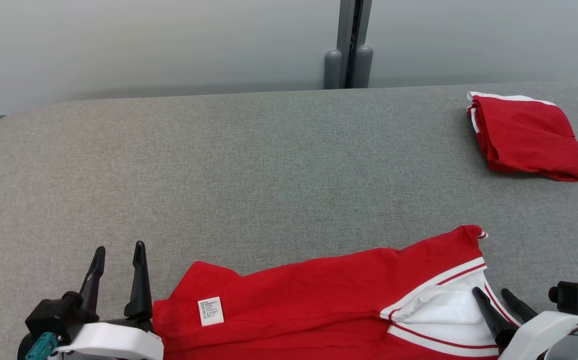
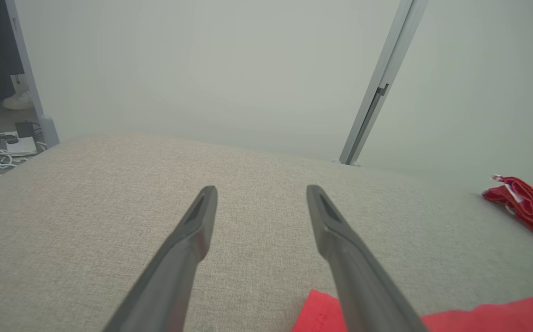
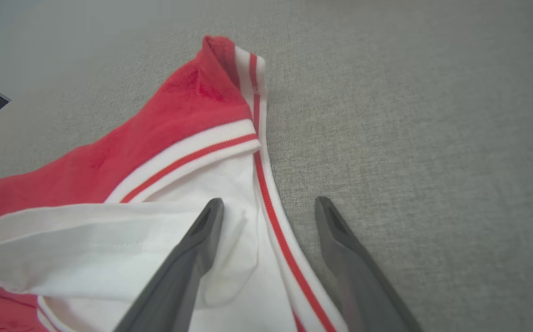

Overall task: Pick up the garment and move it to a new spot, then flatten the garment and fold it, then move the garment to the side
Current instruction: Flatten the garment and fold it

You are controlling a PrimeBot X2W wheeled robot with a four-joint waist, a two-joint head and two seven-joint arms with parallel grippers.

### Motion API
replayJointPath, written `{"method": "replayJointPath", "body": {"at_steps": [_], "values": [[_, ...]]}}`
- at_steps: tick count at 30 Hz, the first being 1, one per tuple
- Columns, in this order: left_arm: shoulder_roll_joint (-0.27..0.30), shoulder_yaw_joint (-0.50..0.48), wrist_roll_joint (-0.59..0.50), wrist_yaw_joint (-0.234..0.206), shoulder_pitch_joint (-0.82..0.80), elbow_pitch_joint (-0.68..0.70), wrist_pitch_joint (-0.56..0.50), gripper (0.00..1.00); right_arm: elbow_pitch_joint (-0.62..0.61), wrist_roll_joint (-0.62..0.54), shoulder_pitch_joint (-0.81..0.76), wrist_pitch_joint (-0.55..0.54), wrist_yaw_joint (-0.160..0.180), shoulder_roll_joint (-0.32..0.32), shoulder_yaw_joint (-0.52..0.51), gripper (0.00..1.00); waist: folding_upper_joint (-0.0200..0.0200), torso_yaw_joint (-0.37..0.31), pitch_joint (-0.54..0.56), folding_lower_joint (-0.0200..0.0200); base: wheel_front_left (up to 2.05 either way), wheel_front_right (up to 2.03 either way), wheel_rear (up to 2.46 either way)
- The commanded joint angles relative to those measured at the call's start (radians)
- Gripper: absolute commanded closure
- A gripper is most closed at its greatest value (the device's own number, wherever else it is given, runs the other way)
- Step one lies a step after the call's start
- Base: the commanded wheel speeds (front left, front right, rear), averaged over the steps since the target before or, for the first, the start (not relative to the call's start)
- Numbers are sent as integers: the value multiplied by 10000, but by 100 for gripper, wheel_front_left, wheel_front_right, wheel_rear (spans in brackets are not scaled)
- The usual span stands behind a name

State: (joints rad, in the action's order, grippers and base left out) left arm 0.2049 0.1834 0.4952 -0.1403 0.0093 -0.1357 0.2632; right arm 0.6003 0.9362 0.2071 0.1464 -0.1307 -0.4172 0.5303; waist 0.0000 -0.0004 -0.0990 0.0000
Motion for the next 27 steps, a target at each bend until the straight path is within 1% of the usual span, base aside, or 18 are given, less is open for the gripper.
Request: {"method": "replayJointPath", "body": {"at_steps": [1,4,8,9,10,12,13,19,21,27], "values": [[-8,-75,-70,86,-218,-30,23,0,192,-19,173,-113,-3,37,78,0,0,27,-11,0,0,0,0],[-54,-140,-147,150,-212,-80,23,0,536,94,265,-420,-3,169,218,0,0,62,-21,0,0,0,0],[-117,-197,-203,195,-192,-154,23,0,647,384,297,-966,-5,380,620,0,0,87,-23,0,0,0,0],[-133,-208,-217,219,-196,-170,23,0,624,459,300,-1078,-8,428,719,21,0,91,-19,0,0,0,0],[-139,-216,-231,243,-200,-182,23,0,583,538,328,-1187,-14,463,808,55,0,99,-15,0,0,0,0],[-159,-232,-239,258,-220,-206,23,0,489,686,375,-1263,-15,482,974,97,0,116,-12,0,0,0,0],[-175,-239,-250,275,-232,-216,23,0,475,738,416,-1247,-14,461,1006,100,0,126,-11,0,0,0,0],[-249,-290,-318,329,-246,-258,23,0,394,901,653,-816,-12,291,1095,100,0,160,3,0,0,0,0],[-297,-306,-356,359,-224,-285,23,0,375,1011,743,-555,-12,180,1089,100,0,165,23,0,0,0,0],[-351,-360,-401,429,-138,-290,24,0,206,1297,902,-277,-12,-241,1005,100,0,96,56,0,0,0,0]]}}
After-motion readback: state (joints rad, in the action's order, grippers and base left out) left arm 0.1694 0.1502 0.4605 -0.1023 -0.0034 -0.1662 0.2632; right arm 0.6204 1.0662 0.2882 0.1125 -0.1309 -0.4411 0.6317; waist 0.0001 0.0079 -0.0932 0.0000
